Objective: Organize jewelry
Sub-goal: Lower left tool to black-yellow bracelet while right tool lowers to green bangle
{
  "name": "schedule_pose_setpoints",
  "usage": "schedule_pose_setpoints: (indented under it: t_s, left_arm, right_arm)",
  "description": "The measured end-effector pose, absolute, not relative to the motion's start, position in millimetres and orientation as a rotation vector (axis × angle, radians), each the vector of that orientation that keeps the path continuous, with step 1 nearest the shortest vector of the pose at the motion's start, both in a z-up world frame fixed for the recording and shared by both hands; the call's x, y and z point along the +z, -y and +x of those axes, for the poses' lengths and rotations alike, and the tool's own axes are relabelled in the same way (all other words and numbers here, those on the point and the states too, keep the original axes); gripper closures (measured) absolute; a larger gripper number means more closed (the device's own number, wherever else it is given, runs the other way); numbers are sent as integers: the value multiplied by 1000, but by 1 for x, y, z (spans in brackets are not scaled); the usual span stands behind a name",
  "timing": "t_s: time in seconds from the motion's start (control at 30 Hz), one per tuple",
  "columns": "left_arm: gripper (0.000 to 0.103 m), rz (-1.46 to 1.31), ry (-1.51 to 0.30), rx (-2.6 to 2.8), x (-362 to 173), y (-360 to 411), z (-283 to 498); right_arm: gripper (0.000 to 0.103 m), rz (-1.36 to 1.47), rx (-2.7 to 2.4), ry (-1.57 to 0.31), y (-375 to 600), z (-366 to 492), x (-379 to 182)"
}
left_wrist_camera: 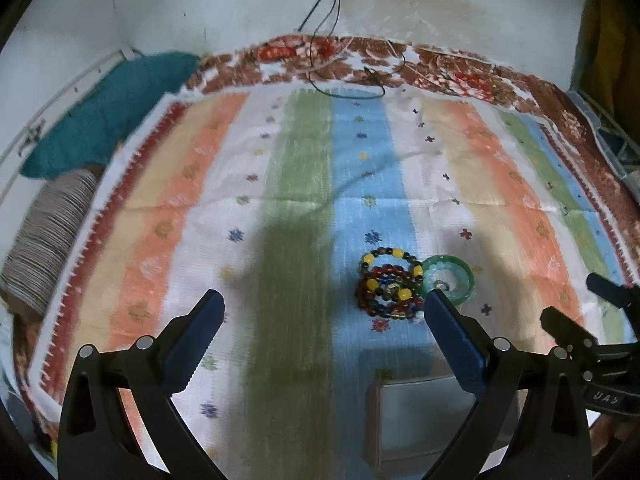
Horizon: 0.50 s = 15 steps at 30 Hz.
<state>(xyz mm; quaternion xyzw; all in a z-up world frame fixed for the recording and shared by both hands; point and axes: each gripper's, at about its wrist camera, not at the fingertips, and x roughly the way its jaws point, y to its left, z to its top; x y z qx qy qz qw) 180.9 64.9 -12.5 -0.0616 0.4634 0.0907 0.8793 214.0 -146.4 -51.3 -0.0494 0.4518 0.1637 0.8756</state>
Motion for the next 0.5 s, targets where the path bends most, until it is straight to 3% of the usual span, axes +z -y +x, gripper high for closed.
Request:
schedule_pose_setpoints:
  t_s: [0.5]
  left_arm:
    - [6, -174, -1063, 180, -42, -74, 220]
  right_arm:
    - [4, -109, 319, -1025, 141, 248, -72]
